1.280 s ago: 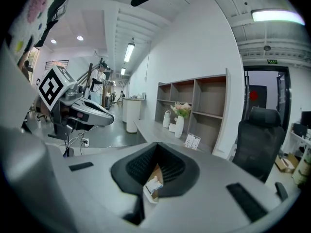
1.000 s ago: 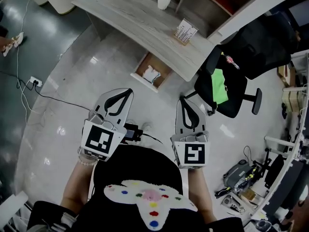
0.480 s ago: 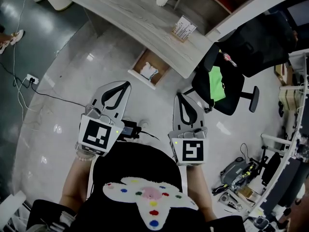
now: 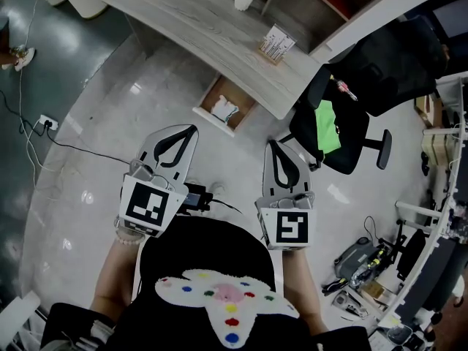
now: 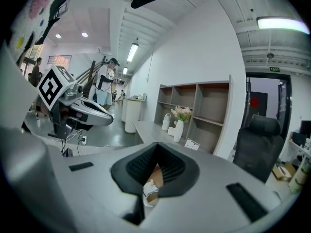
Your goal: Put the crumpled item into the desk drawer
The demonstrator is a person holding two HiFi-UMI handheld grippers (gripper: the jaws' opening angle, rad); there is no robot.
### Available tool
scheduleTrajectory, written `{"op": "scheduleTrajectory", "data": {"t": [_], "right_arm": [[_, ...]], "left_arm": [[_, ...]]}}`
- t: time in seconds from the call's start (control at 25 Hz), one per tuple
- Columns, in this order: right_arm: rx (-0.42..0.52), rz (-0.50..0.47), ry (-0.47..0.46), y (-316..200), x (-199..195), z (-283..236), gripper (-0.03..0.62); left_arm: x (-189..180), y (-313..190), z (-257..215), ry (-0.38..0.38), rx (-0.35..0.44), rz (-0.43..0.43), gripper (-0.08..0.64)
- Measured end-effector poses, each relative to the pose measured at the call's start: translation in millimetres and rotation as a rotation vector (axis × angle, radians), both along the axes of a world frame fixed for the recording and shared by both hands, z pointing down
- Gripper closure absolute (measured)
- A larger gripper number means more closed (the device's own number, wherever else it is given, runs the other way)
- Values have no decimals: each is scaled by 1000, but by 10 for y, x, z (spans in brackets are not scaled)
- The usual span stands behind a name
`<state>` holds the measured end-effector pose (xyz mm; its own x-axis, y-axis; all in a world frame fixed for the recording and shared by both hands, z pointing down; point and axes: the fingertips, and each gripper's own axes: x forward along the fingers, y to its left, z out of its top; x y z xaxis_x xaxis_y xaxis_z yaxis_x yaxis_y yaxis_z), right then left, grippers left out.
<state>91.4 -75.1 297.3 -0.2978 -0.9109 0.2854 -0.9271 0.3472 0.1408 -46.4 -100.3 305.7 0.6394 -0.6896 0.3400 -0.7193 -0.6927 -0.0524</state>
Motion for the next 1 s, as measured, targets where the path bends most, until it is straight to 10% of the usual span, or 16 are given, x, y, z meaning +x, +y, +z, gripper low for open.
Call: {"op": "scheduleTrajectory", "data": {"t": [1.0], "right_arm": [[11,-15,3,45,-73,-10,591]], "left_arm": [[66,77,45,3,-7,25,549]]}}
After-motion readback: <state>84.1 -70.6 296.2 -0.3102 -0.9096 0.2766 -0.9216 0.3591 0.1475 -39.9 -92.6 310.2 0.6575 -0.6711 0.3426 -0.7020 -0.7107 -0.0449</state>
